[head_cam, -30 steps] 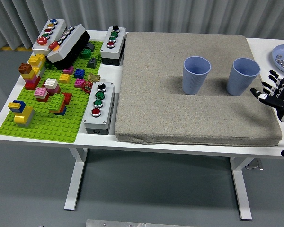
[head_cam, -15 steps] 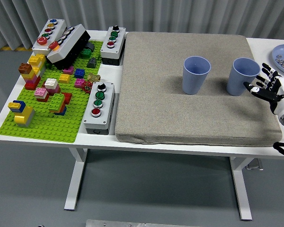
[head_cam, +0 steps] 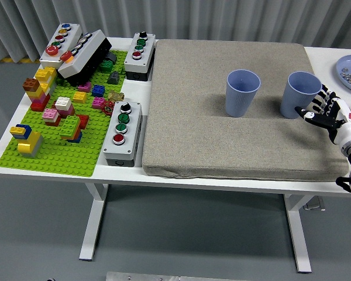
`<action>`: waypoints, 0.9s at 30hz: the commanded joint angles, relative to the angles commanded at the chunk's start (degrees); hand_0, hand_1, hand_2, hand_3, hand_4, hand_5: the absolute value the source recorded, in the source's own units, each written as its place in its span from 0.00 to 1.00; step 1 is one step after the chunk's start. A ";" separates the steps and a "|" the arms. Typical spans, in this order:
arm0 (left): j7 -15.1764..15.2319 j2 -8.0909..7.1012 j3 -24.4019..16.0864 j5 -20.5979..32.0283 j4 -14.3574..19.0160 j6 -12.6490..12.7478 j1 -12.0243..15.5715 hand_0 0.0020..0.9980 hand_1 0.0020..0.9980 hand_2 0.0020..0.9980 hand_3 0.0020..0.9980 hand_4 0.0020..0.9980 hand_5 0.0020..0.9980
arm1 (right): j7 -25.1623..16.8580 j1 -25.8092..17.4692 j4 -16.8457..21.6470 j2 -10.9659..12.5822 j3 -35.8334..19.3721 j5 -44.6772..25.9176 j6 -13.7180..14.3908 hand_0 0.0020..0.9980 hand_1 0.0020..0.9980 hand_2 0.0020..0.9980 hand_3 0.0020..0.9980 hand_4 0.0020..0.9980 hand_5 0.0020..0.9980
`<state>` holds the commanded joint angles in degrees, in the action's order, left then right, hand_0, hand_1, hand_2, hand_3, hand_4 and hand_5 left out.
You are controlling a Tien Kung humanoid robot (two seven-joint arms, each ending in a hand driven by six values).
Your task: Pick cup pour cup place
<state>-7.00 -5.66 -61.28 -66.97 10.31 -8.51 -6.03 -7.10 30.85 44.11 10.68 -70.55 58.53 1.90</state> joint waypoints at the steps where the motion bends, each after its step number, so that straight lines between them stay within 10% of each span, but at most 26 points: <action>1: 0.00 0.00 0.04 0.03 0.00 0.00 0.01 0.81 0.75 0.82 0.72 0.52 1.00 | -0.05 0.07 -0.17 -0.06 0.08 -0.09 -0.01 1.00 0.95 1.00 0.99 0.86 0.30; 27: 0.02 0.00 1.27 0.49 0.00 0.06 -0.68 0.81 0.75 0.82 0.72 0.52 1.00 | -1.21 4.73 -5.64 -2.13 0.65 -0.18 -0.62 1.00 0.96 1.00 0.99 0.86 0.34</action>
<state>-6.98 -5.66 -60.01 -66.48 10.31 -8.45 -6.71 -8.31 35.58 38.47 8.54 -69.90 58.35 1.27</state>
